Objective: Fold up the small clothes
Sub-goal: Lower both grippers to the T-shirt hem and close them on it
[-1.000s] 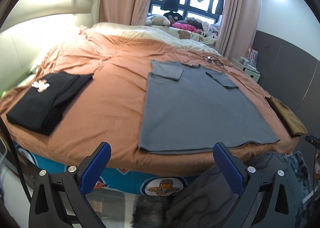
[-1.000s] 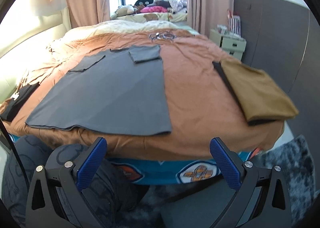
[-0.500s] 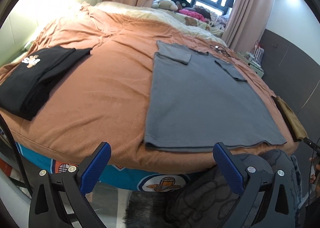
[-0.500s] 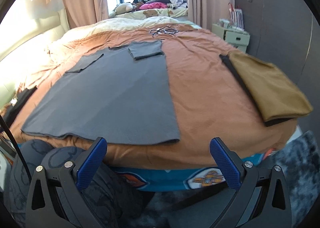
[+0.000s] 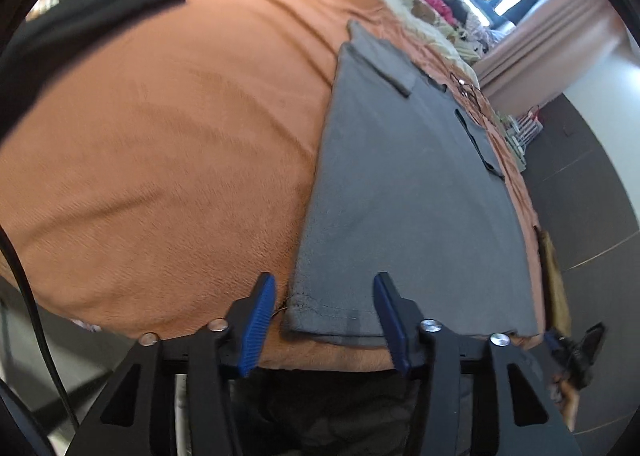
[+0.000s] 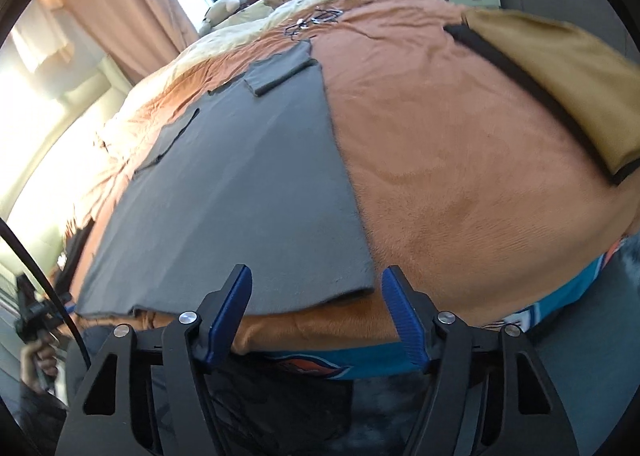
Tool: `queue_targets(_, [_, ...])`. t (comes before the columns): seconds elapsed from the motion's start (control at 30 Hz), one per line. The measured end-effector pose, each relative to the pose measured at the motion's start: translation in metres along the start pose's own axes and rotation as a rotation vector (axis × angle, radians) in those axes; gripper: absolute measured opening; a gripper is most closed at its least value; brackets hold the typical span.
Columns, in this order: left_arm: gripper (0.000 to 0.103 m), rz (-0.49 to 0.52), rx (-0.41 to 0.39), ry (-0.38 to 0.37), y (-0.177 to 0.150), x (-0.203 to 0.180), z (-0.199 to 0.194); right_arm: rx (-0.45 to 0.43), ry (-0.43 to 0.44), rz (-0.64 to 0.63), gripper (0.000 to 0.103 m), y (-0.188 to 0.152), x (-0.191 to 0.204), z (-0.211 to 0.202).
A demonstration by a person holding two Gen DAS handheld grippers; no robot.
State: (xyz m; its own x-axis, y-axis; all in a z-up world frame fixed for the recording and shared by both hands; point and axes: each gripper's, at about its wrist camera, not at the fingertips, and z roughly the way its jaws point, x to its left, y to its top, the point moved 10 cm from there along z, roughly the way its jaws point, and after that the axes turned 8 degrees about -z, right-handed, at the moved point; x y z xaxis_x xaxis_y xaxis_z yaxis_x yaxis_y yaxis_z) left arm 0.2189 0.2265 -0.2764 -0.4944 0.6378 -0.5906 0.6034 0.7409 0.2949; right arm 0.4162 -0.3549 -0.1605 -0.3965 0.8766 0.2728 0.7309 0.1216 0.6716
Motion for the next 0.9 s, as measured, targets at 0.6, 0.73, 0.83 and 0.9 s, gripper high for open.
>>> queue_targets(0.6, [0.049,-0.213,0.046,-0.139,-0.021,0.013,0.005,-0.019,0.234,0.321,0.064,-0.023,-0.054,0.011])
queue_targets(0.73, [0.049,-0.265,0.031,-0.142,-0.016,0.012,0.008,-0.047,0.261,0.362,0.064,-0.025,-0.060,0.014])
queue_targets(0.83, [0.049,-0.333,0.016,-0.127,-0.014,0.013,0.009,-0.067,0.267,0.413,0.053,-0.023,-0.062,0.021])
queue_targets(0.9, [0.049,-0.380,0.006,-0.131,-0.014,0.013,0.008,-0.072,0.273,0.445,0.049,-0.023,-0.061,0.028])
